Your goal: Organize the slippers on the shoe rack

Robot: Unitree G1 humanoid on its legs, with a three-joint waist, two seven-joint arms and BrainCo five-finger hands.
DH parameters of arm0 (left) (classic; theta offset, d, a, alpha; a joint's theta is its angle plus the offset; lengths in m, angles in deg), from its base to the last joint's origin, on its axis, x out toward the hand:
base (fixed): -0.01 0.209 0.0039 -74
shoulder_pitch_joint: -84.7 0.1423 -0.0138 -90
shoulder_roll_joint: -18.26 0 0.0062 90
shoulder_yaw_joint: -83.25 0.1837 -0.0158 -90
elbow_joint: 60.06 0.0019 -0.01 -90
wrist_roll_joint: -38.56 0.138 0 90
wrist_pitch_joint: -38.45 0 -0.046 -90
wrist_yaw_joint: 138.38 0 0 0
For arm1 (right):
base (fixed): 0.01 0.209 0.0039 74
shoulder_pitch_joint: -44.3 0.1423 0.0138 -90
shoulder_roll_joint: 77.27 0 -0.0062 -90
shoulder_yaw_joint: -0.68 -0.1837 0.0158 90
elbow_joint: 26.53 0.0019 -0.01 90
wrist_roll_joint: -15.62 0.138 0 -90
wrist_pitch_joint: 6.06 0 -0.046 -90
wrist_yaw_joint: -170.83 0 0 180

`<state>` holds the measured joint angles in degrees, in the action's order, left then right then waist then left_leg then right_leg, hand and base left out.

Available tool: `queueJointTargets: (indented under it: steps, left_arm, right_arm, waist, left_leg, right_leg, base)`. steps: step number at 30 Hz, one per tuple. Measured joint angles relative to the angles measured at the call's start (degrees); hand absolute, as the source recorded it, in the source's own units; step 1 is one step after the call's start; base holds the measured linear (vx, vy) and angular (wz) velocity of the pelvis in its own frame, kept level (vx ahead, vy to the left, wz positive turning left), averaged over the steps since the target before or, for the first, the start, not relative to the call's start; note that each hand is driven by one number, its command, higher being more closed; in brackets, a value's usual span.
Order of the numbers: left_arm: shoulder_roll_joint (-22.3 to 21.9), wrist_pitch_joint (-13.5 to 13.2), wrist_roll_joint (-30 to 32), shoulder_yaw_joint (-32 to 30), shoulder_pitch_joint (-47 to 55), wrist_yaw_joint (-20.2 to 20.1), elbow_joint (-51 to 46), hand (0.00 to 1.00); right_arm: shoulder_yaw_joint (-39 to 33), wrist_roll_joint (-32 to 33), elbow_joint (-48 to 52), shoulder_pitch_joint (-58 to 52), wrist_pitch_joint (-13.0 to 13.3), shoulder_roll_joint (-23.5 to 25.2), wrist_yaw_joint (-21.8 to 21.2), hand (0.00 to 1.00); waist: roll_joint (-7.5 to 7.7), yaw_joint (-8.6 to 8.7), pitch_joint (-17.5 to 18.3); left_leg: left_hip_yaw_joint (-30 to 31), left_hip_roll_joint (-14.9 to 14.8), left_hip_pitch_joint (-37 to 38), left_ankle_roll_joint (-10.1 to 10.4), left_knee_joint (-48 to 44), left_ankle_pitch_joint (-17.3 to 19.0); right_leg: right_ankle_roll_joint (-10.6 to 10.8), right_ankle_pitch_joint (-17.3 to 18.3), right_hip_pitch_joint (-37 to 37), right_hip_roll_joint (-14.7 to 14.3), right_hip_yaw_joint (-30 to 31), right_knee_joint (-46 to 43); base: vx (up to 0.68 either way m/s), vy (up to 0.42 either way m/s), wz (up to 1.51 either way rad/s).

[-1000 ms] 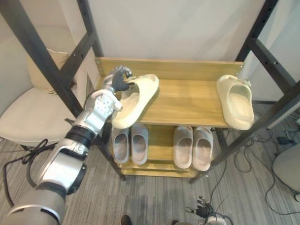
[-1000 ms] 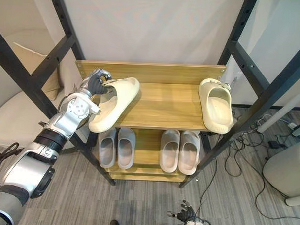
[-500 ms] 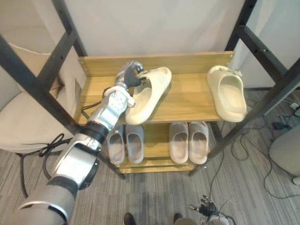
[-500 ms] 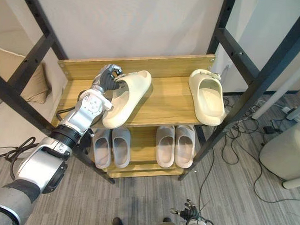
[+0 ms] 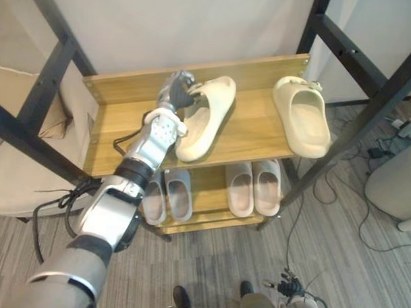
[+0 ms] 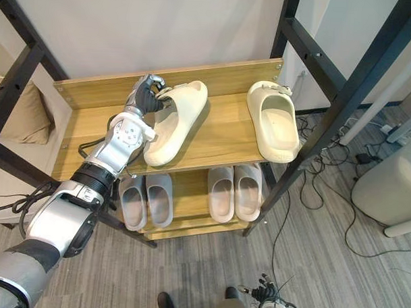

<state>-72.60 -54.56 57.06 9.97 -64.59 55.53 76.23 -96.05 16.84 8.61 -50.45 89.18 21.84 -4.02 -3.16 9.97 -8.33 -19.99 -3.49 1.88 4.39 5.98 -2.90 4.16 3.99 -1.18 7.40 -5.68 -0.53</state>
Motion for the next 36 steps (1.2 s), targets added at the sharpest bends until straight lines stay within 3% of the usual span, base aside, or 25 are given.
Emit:
queueJointTargets:
  steps: [16,29,36]
  left_arm:
    - [-5.6,0.1,0.3,0.1,-2.6,0.9,1.8,0.0]
    - [-7.7,-0.1,-3.7,1.2,-2.7,0.9,1.4,0.0]
    - [-7.7,-1.4,-8.1,1.1,1.2,1.2,-7.5,0.0]
  right_arm:
    - [-0.3,0.1,0.2,-0.2,0.8,-0.2,0.0,0.0]
    - [0.3,1.3,0.1,0.2,0.4,-0.3,0.0,0.0]
    - [1.0,1.3,0.1,0.3,-0.1,-0.5,0.0,0.0]
  waist:
    - [-0.83,0.96,-0.5]
    - [-0.89,1.19,-0.5]
    - [-0.81,0.35,-0.5]
  left_leg:
    - [0.5,0.0,0.2,0.0,0.0,0.0]
    - [4.2,0.1,0.4,-0.1,0.0,-0.1]
    - [6.6,0.2,0.8,-0.2,0.0,-0.2]
  right_leg:
    - [-0.1,-0.4,-0.8,-0.1,-0.4,0.9]
    - [-0.2,-0.4,-3.1,-0.1,-3.3,1.6]
    - [-0.7,-0.1,-4.9,-0.2,-5.7,1.9]
  base:
    - [0.0,-0.002,0.01]
    - [-0.01,-0.011,0.11]
    - [-0.02,-0.012,0.16]
